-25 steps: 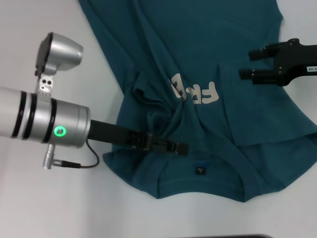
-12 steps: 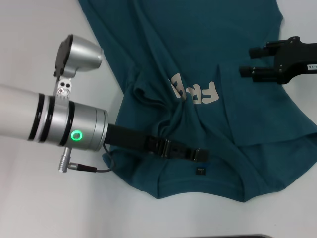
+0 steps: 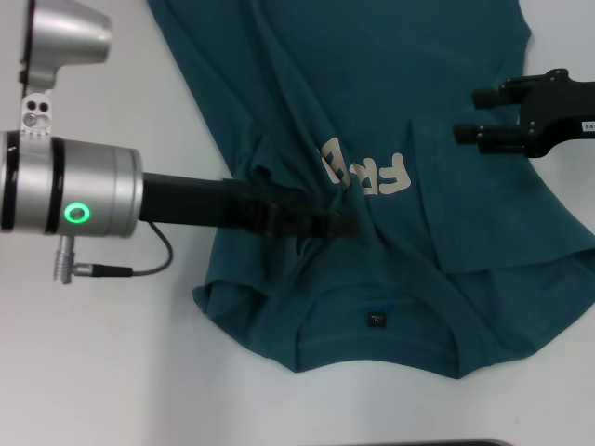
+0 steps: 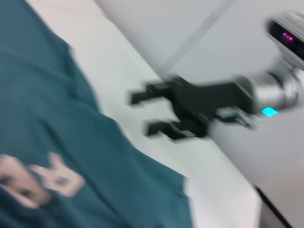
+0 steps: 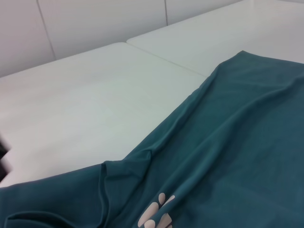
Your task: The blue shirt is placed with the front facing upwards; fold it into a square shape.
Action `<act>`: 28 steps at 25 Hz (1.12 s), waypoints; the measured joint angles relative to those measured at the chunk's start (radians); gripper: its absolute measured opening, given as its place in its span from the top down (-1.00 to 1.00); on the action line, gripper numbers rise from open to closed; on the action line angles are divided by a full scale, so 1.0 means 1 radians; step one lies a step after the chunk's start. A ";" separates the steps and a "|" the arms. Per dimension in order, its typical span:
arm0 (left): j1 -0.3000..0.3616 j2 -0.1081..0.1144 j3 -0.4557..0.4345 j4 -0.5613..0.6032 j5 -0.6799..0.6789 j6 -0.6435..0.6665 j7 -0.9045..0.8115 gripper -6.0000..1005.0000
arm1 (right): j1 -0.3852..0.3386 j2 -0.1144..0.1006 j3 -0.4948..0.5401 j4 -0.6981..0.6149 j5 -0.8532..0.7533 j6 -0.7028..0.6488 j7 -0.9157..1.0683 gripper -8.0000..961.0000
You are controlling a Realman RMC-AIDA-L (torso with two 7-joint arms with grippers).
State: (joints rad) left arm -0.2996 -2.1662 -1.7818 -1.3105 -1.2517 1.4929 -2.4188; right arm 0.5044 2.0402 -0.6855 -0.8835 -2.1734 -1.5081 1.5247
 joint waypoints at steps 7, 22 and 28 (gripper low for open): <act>-0.026 0.001 -0.015 0.105 0.063 -0.085 0.056 -0.57 | 0.004 0.001 0.000 0.000 0.001 -0.001 0.002 -0.31; -0.121 -0.008 0.129 0.305 0.026 -0.142 0.115 -0.57 | 0.002 0.002 0.000 0.000 0.002 -0.001 0.008 -0.31; -0.060 -0.002 0.115 0.084 0.013 -0.136 0.096 -0.56 | 0.002 0.001 0.001 0.000 0.002 0.000 0.009 -0.31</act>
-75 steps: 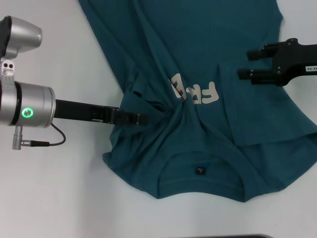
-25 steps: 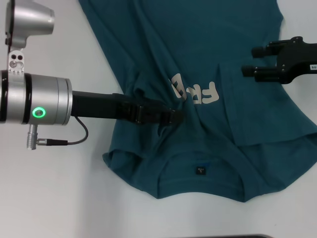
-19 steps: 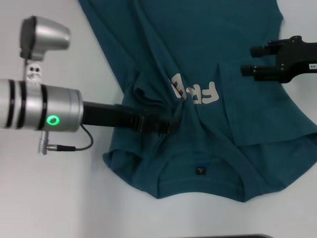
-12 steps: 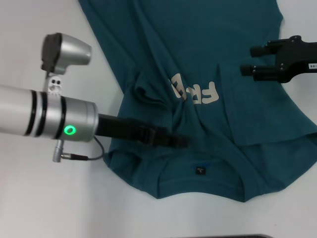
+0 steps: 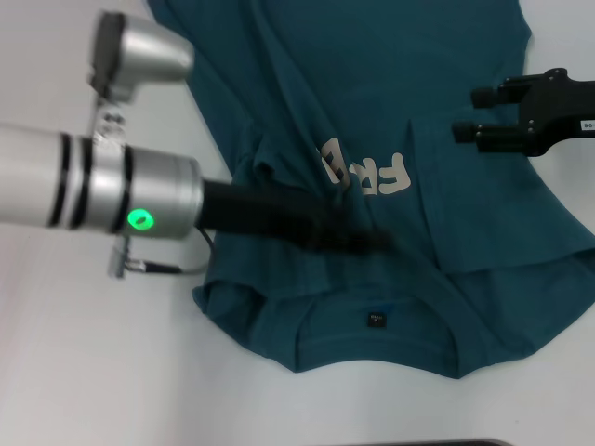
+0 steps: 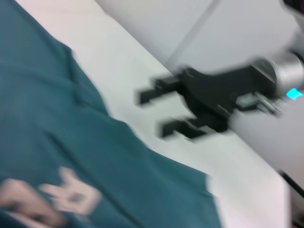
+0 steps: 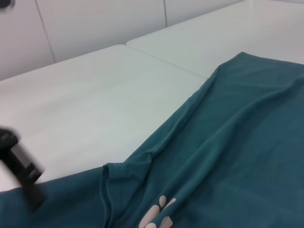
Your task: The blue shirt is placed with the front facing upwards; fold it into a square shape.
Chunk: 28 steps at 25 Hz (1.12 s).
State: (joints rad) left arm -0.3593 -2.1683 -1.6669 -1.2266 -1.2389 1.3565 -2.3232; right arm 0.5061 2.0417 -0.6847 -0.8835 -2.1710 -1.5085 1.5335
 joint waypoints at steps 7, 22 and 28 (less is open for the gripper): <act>-0.026 0.005 -0.150 0.067 0.123 -0.073 -0.006 -0.56 | -0.002 0.000 0.007 0.000 0.000 -0.001 0.005 -0.31; -0.167 0.001 -0.214 0.306 0.201 -0.194 0.049 -0.56 | -0.005 -0.001 0.010 0.000 -0.001 -0.007 0.008 -0.31; -0.233 -0.004 -0.185 0.370 0.191 -0.207 0.067 -0.56 | -0.008 0.001 0.011 0.000 -0.001 -0.017 0.008 -0.31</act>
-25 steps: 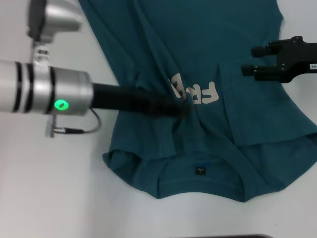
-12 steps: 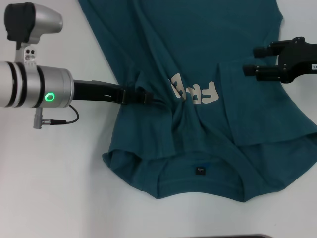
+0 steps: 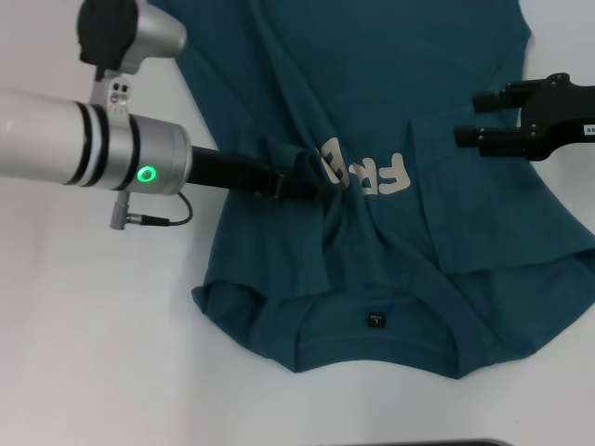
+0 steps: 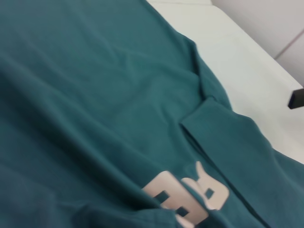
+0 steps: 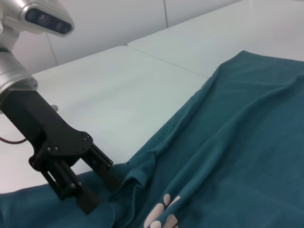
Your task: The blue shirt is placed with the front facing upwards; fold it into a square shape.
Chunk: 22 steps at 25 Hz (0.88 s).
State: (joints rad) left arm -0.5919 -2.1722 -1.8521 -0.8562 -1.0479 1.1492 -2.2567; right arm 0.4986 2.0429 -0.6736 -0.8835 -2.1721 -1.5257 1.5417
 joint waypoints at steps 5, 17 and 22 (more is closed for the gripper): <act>-0.021 -0.002 0.038 0.010 -0.038 -0.029 0.020 -0.56 | -0.001 0.000 0.015 0.000 0.000 -0.007 -0.002 -0.31; -0.032 0.003 0.056 -0.011 -0.134 -0.057 0.081 -0.56 | -0.002 -0.004 0.109 0.000 0.002 -0.071 -0.005 -0.31; 0.081 0.006 0.013 -0.176 -0.208 0.087 0.061 -0.56 | 0.010 -0.038 0.188 -0.031 0.004 -0.169 0.091 -0.32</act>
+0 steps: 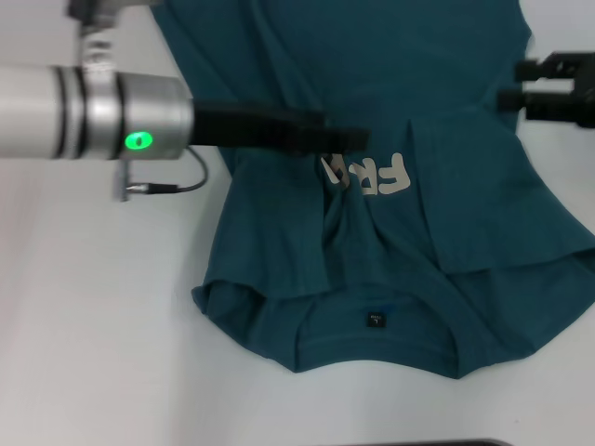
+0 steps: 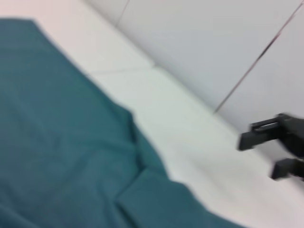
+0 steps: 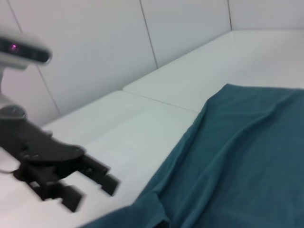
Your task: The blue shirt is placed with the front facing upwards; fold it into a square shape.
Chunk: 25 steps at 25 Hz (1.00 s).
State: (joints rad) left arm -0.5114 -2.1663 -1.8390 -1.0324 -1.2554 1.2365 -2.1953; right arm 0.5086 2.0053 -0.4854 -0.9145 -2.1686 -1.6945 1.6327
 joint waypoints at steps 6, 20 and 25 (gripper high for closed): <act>0.058 0.003 -0.222 -0.077 -0.014 0.331 -0.088 -0.57 | 0.035 -0.103 0.008 -0.013 0.000 -0.169 0.312 -0.34; 0.087 0.043 -0.448 0.013 0.115 0.620 -0.207 -0.57 | 0.047 -0.144 -0.008 -0.009 -0.160 -0.259 0.647 -0.96; 0.152 0.045 -0.452 -0.067 0.145 0.620 -0.210 -0.56 | 0.000 -0.145 -0.003 -0.009 -0.179 -0.256 0.644 -0.96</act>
State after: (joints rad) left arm -0.3599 -2.1216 -2.2905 -1.0995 -1.1102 1.8562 -2.4049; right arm 0.5086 1.8608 -0.4884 -0.9234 -2.3479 -1.9510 2.2766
